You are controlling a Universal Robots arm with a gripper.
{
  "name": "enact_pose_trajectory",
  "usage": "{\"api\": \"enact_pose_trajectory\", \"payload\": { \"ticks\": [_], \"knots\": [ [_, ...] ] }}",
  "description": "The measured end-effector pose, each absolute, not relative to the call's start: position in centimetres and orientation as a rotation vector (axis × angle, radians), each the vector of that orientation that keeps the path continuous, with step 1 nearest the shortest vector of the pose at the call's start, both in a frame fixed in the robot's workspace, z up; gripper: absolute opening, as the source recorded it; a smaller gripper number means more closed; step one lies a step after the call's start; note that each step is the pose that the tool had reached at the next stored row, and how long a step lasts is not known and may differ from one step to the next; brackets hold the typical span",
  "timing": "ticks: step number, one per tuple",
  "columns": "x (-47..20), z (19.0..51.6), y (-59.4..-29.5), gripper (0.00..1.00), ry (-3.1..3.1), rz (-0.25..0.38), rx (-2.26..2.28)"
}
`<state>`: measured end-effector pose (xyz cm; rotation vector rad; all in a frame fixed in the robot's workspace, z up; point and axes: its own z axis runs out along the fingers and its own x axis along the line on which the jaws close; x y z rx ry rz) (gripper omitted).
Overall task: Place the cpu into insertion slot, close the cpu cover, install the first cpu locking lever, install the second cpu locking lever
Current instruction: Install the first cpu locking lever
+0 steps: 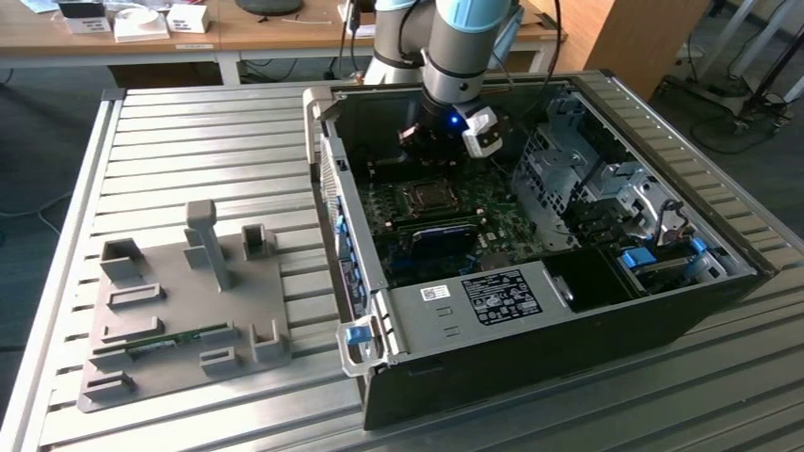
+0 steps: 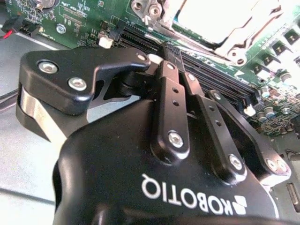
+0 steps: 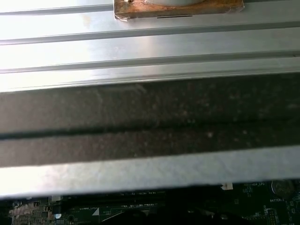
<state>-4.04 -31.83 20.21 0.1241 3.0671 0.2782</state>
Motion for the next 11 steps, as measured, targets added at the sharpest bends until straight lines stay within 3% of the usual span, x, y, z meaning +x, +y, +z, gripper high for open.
{"api": "enact_pose_trajectory", "payload": {
  "ticks": [11],
  "knots": [
    [-4.05,20.16,-32.17,0.11,3.064,0.275,0.127]
  ]
}}
